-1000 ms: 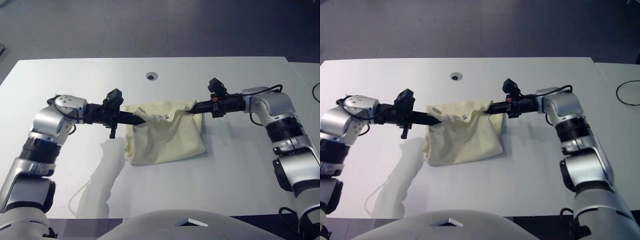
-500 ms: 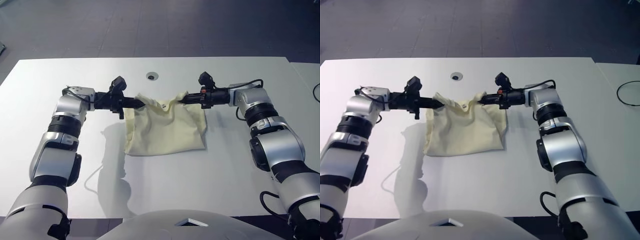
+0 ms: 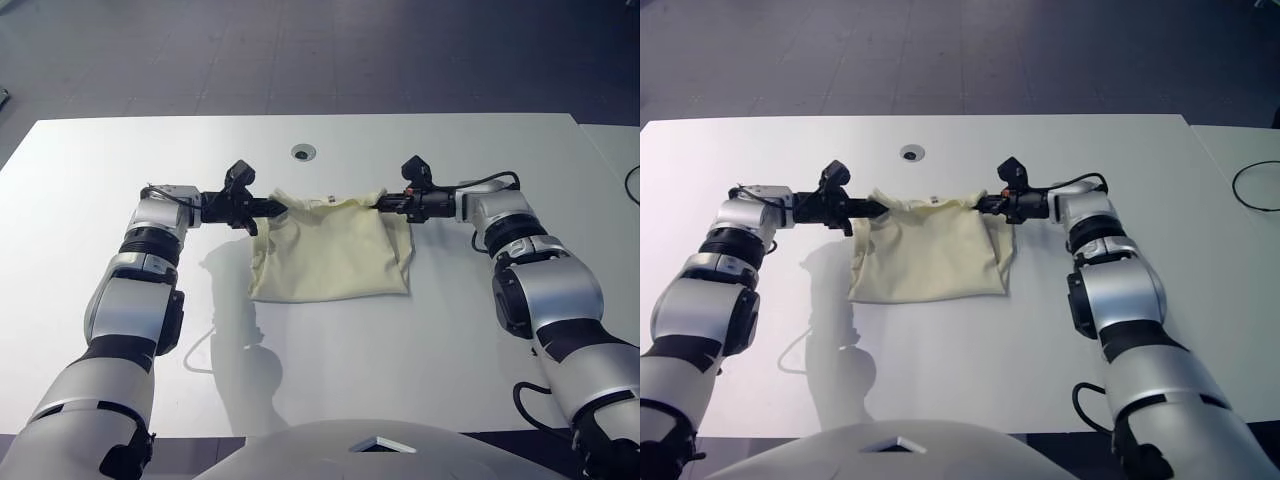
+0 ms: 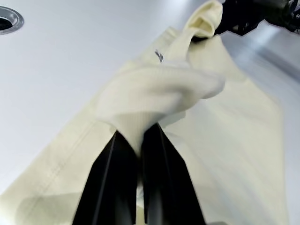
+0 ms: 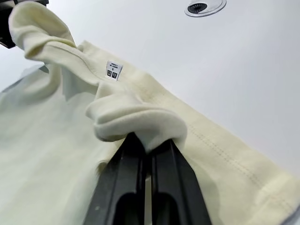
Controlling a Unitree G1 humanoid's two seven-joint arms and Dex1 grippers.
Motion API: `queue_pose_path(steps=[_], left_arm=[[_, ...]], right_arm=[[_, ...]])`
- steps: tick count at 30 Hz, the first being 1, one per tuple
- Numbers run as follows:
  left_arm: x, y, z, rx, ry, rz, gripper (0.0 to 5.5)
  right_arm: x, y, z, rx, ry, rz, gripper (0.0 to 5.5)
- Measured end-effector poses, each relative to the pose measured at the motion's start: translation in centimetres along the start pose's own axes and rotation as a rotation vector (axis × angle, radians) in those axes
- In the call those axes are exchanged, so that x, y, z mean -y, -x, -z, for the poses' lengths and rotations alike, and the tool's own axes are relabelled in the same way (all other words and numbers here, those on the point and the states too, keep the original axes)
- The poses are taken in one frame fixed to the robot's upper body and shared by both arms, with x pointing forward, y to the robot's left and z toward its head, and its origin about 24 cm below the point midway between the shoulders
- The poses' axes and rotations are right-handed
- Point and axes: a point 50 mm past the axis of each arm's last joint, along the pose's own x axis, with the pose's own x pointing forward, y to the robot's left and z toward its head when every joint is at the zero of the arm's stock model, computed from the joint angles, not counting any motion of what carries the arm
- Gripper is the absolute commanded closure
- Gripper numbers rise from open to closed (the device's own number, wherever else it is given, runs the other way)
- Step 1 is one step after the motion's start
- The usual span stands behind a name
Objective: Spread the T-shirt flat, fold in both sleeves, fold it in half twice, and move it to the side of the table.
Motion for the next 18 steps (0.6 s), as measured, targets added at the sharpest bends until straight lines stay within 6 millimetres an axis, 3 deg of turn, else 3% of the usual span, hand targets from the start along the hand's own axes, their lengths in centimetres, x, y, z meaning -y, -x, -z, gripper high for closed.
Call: queue_pose_path(steps=[5, 11, 18], left_arm=[[-0.1, -0.2, -0.1, -0.023, 0.017, -0.035, 5.50], [-0.3, -0.8, 0.1, -0.025, 0.100, -0.106, 4.46], [-1.1, -0.6, -1.7, 0.140, 0.206, -0.260, 3.25]], right_arm=[[-0.1, -0.5, 0.0, 0.000, 0.013, 0.013, 5.50], [0.7, -0.5, -0.2, 0.043, 0.027, 0.181, 4.51], [1.9, 0.2, -1.6, 0.295, -0.064, 0.427, 3.35]])
